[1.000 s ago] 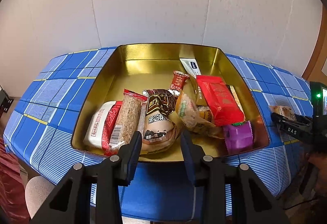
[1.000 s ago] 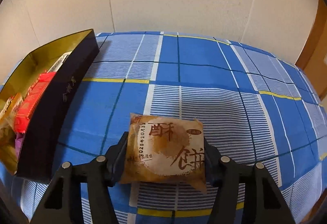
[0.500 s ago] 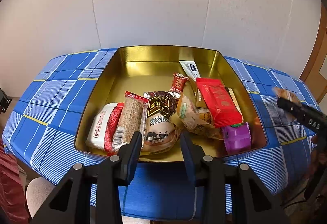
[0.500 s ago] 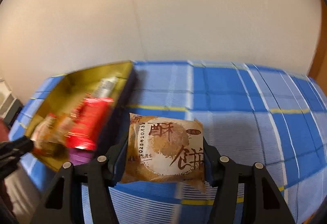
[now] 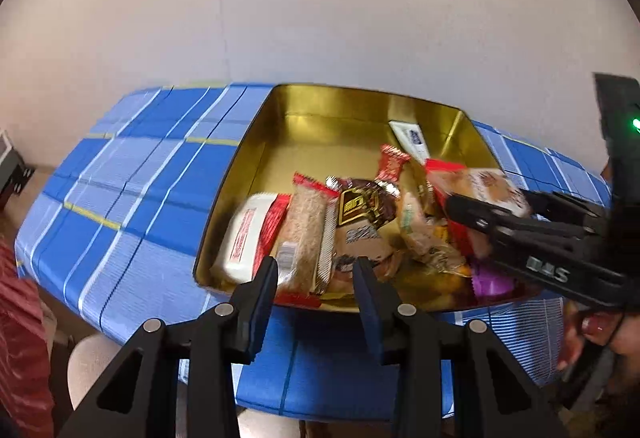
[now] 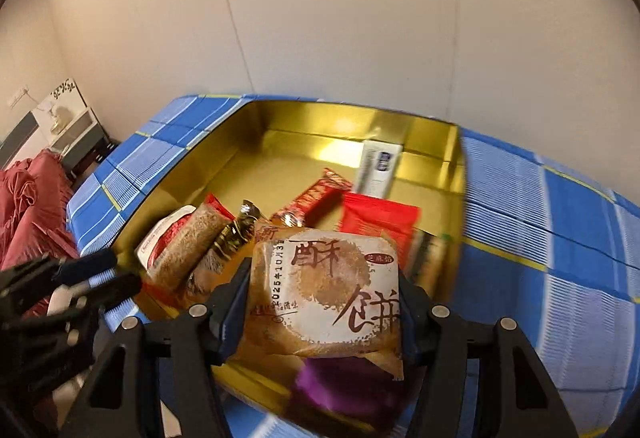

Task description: Organize snacks

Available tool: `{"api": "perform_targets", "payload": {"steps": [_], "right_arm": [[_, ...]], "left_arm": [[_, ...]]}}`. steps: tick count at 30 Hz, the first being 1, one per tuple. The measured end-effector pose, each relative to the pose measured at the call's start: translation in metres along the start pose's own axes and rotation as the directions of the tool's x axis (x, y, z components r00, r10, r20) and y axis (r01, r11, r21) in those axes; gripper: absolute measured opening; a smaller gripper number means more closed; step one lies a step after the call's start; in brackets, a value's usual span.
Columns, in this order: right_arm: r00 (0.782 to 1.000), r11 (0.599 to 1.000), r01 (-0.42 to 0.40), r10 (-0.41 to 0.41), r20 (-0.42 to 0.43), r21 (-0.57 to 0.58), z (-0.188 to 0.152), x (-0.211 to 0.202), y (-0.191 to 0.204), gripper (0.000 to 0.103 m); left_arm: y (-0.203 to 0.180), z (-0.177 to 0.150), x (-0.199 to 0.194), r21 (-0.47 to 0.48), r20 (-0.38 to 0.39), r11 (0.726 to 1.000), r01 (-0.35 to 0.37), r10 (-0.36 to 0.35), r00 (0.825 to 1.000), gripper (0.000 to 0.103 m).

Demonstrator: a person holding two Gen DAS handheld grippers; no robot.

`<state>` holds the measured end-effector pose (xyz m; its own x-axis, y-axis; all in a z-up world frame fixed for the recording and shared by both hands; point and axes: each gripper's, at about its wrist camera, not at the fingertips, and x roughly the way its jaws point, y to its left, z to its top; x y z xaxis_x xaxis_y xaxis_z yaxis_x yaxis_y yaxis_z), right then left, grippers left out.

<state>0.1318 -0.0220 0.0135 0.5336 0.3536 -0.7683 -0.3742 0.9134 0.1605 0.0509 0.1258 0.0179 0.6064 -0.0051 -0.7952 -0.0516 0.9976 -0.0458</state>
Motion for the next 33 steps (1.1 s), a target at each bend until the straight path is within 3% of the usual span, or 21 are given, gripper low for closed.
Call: {"api": "perform_targets", "payload": {"steps": [3,6,7,9,14,16,25,33], "right_arm": [[0.999,0.999,0.032,-0.032,-0.002,-0.037,0.009,0.015,0.009,0.067],[0.998,0.999,0.035,-0.035,0.053,-0.005,0.010,0.003,0.006,0.071],[0.997,0.999,0.027,-0.029,0.078,0.021,0.008,-0.004,0.002,0.078],[0.990,0.996,0.027,-0.038,0.134,0.085,-0.001,-0.020,-0.005,0.086],[0.979,0.987,0.054,-0.081,0.185,0.149,-0.029,-0.051,-0.010,0.091],[0.975,0.984,0.074,-0.106,0.198,0.162,-0.040,-0.061,-0.008,0.102],[0.936,0.947,0.258,-0.294,0.194,0.191,-0.068,-0.097,0.013,0.103],[0.924,0.932,0.308,-0.341,0.171,0.192,-0.079,-0.100,0.018,0.103]], "left_arm": [[0.001,-0.003,0.002,-0.004,-0.015,1.000,-0.015,0.015,1.000,0.039],[-0.002,-0.007,-0.001,0.017,0.003,1.000,-0.020,0.020,1.000,0.039],[-0.003,-0.007,-0.003,0.023,0.013,0.999,-0.022,0.022,1.000,0.039],[-0.005,-0.008,-0.006,0.027,0.022,0.999,-0.019,0.018,1.000,0.039],[-0.008,-0.010,-0.009,0.025,0.014,0.999,-0.024,0.023,1.000,0.040],[-0.009,-0.011,-0.011,0.030,0.011,0.999,-0.036,0.036,0.999,0.040],[-0.015,-0.016,-0.027,0.056,0.031,0.997,-0.045,0.043,0.999,0.039],[-0.013,-0.020,-0.037,0.044,0.052,0.998,-0.039,0.036,0.998,0.039]]}}
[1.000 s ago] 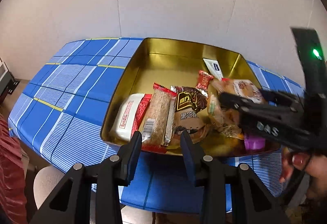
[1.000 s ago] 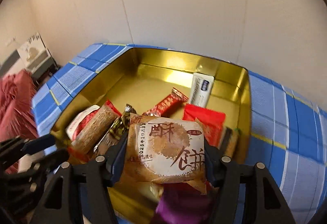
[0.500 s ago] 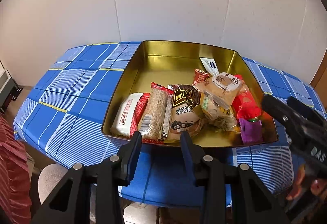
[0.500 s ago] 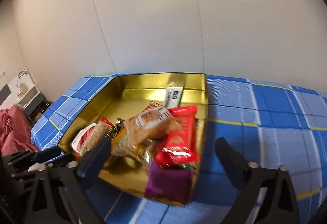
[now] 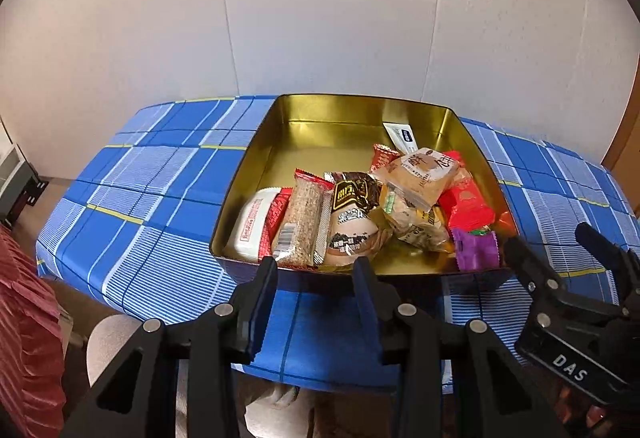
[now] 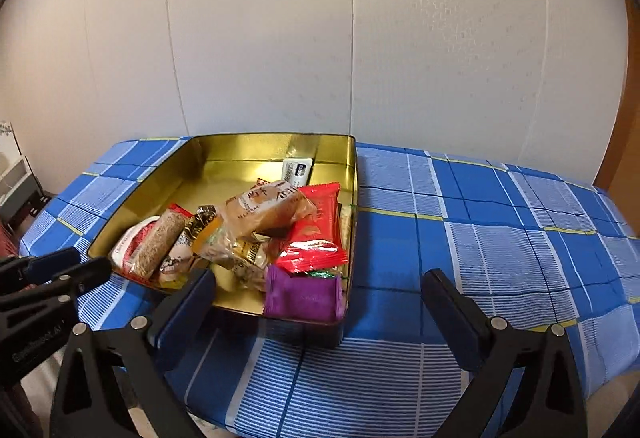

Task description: Organize snacks

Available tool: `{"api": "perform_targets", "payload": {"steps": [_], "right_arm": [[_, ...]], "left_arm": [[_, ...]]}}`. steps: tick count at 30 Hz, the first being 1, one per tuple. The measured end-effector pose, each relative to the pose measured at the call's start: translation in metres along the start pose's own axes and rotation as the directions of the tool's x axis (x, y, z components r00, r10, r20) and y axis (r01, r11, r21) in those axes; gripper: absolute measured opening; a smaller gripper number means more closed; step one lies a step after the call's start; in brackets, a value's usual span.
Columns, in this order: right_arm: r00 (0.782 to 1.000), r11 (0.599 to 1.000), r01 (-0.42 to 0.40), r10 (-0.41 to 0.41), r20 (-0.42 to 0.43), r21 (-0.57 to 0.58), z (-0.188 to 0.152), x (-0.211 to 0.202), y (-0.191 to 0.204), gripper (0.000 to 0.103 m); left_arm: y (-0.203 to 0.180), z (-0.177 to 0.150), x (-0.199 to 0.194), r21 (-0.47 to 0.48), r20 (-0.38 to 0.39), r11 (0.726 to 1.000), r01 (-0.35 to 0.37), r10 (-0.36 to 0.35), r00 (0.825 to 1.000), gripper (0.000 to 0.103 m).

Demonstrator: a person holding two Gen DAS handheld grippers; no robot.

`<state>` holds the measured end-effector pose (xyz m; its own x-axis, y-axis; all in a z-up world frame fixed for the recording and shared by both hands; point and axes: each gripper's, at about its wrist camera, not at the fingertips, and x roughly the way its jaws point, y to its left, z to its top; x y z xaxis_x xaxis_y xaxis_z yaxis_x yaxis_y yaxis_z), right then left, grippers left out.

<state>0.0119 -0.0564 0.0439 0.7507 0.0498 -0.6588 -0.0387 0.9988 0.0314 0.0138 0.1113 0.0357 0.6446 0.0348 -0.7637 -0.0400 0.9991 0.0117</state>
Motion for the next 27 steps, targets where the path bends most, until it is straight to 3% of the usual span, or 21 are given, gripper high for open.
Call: {"api": "perform_targets", "payload": {"steps": [27], "right_arm": [[1.000,1.000,-0.006,0.006,-0.019,0.007,0.000,0.004,0.001,0.103]], "left_arm": [[-0.012,-0.009,-0.005,0.031,0.007,0.999,0.012,-0.012,1.000,0.039]]}}
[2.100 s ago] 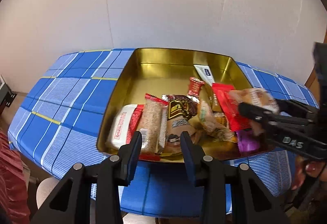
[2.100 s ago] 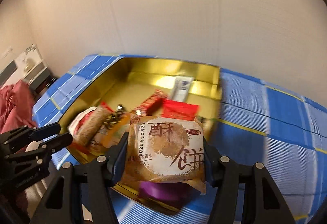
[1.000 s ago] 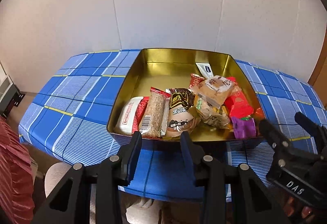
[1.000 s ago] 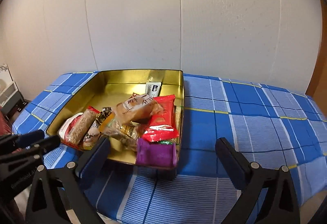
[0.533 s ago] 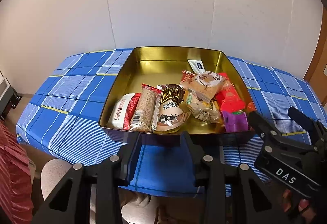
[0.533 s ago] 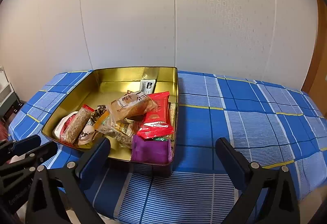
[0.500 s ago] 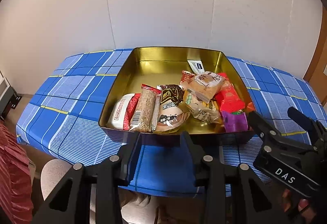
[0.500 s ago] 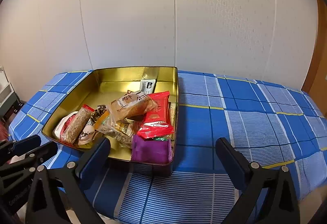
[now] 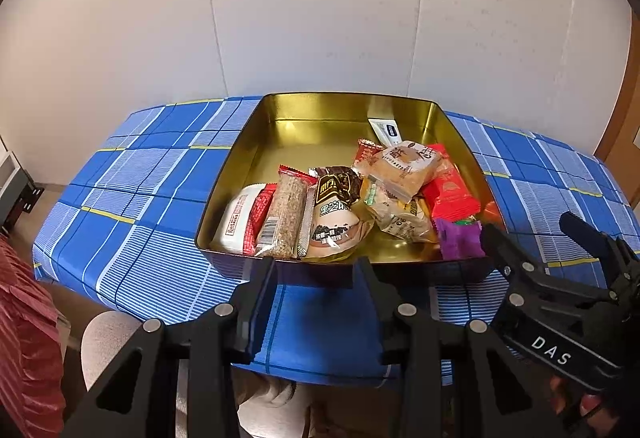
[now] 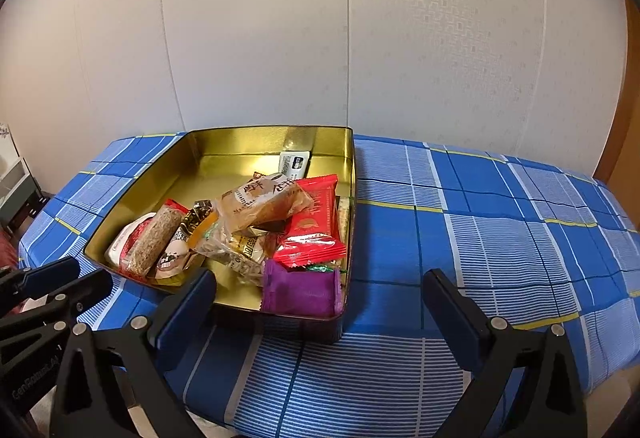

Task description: Organize snacks

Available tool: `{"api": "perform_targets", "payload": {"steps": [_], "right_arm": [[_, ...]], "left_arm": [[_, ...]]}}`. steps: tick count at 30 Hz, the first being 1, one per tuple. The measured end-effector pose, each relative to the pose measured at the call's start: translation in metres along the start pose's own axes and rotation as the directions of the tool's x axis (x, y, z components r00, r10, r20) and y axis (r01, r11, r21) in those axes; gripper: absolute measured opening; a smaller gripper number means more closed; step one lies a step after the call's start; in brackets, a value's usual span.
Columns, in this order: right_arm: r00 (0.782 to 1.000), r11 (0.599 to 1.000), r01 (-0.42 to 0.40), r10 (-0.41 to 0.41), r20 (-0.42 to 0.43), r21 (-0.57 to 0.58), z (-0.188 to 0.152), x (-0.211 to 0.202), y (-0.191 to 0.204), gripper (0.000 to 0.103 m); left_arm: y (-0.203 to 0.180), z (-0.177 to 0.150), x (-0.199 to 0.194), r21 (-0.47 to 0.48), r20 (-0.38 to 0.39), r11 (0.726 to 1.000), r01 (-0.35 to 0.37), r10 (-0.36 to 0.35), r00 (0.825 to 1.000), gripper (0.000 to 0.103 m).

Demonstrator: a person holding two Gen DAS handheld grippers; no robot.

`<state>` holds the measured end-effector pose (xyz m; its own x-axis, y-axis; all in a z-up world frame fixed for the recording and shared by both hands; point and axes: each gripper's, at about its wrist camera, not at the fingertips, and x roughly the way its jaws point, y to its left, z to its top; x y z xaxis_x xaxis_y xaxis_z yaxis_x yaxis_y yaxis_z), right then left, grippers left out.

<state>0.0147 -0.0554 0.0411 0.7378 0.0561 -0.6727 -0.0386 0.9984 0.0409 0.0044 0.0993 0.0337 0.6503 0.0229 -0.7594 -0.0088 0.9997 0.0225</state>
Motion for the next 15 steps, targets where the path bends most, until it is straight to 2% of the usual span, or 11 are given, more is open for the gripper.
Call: {"api": "perform_targets", "payload": {"steps": [15], "right_arm": [[1.000,1.000,-0.001,0.001,-0.012,0.004,-0.0008,0.0038,0.0013,0.103]], "left_arm": [[-0.0005,0.0005,-0.0021,0.002,0.010,1.000,-0.010,0.010,1.000,0.039]]}}
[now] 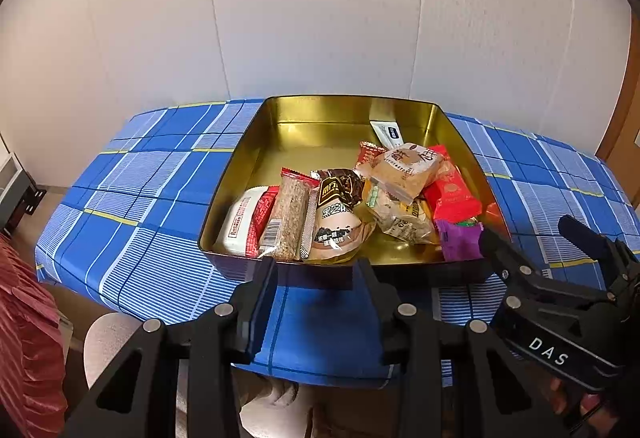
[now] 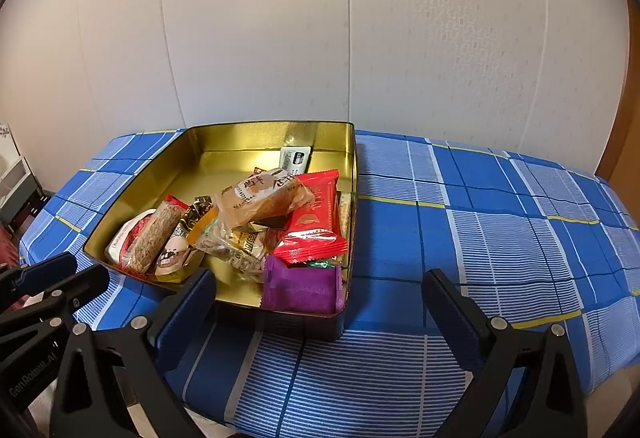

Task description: Organize snacks

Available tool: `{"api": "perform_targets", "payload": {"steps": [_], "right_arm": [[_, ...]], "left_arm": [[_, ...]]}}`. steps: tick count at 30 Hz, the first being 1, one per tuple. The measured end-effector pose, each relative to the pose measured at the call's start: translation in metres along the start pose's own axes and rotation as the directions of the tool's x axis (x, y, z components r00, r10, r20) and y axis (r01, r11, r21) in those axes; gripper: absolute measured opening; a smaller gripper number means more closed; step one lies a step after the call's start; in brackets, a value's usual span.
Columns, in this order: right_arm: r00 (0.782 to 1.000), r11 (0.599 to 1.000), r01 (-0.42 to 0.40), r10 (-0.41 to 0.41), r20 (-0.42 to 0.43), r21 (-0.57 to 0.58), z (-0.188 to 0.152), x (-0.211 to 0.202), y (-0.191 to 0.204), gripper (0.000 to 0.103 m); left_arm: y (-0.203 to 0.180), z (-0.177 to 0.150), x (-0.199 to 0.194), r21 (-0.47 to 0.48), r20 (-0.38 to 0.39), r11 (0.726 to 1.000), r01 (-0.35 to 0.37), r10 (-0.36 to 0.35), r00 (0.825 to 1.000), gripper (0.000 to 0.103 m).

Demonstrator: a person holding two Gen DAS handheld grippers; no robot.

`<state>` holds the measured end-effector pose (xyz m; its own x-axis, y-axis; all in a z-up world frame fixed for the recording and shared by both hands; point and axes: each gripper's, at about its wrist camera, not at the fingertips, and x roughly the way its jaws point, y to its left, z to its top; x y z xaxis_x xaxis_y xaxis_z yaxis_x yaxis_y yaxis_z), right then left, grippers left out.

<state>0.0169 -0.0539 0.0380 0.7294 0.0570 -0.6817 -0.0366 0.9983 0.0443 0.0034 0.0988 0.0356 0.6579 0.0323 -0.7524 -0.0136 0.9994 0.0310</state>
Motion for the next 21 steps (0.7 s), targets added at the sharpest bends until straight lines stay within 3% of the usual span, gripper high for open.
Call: {"api": "perform_targets", "payload": {"steps": [21], "right_arm": [[1.000,1.000,0.002,-0.002,-0.006,0.011,-0.0001,0.0013,-0.0024,0.103]], "left_arm": [[-0.0006,-0.0015,0.0034,0.001,-0.025,1.000,-0.004,0.004,1.000,0.039]]}}
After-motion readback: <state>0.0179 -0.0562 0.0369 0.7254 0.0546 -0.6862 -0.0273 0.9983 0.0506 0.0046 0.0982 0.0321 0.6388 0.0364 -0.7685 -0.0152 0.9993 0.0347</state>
